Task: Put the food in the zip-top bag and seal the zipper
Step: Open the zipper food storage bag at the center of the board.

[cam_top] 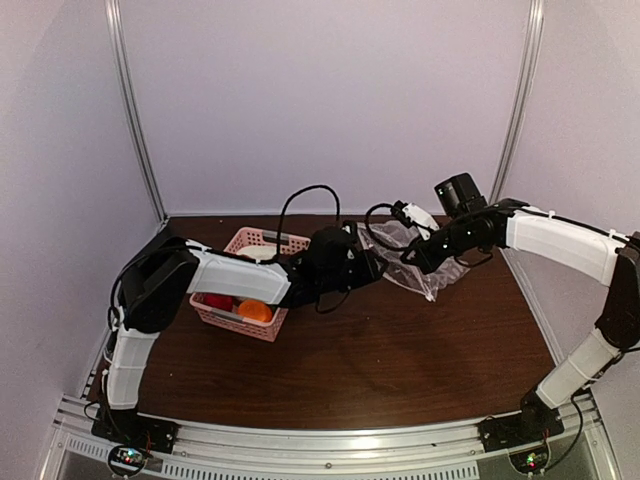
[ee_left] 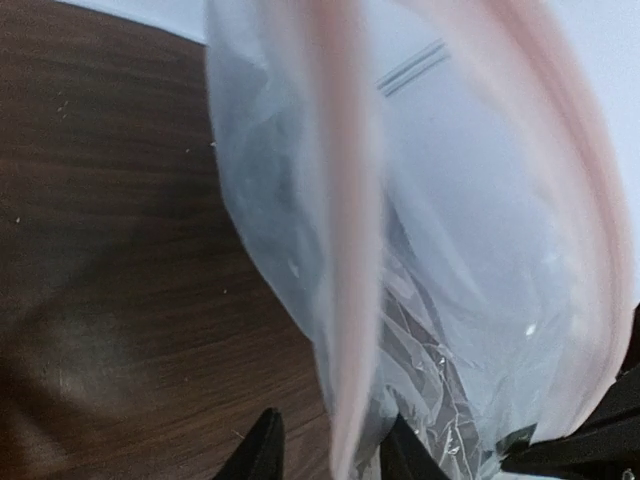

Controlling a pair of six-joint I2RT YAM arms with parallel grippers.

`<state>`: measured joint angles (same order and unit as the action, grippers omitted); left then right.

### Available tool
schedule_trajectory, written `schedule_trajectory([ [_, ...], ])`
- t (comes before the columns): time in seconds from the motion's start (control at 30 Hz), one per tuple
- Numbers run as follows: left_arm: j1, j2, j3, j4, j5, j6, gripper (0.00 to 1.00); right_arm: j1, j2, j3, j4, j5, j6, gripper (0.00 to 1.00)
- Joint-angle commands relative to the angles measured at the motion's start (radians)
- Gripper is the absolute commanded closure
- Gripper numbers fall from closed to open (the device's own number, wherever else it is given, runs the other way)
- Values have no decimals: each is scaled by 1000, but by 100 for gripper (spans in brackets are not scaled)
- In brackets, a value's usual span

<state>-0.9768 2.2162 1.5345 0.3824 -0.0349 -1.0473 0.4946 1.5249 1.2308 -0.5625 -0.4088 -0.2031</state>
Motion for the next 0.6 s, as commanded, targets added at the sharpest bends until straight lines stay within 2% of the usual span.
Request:
schedule_trajectory([
  [0.0, 11, 11, 8, -68, -30, -59, 72, 7, -68, 12, 47, 291, -27, 100],
  [0.07, 10, 13, 9, -90, -41, -61, 75, 6, -78, 25, 58, 407, -30, 100],
  [0.3, 11, 14, 25, -114, -60, -67, 91, 43, -97, 44, 80, 663, -58, 100],
  [0.4, 10, 14, 40, -132, -60, -58, 93, 65, -106, 39, 96, 744, -72, 100],
  [0.5, 10, 13, 54, -132, -49, -28, 88, 76, -111, 46, 99, 783, -76, 100],
  [0.57, 10, 10, 71, -107, -21, 29, 72, 76, -108, 57, 97, 788, -75, 100],
])
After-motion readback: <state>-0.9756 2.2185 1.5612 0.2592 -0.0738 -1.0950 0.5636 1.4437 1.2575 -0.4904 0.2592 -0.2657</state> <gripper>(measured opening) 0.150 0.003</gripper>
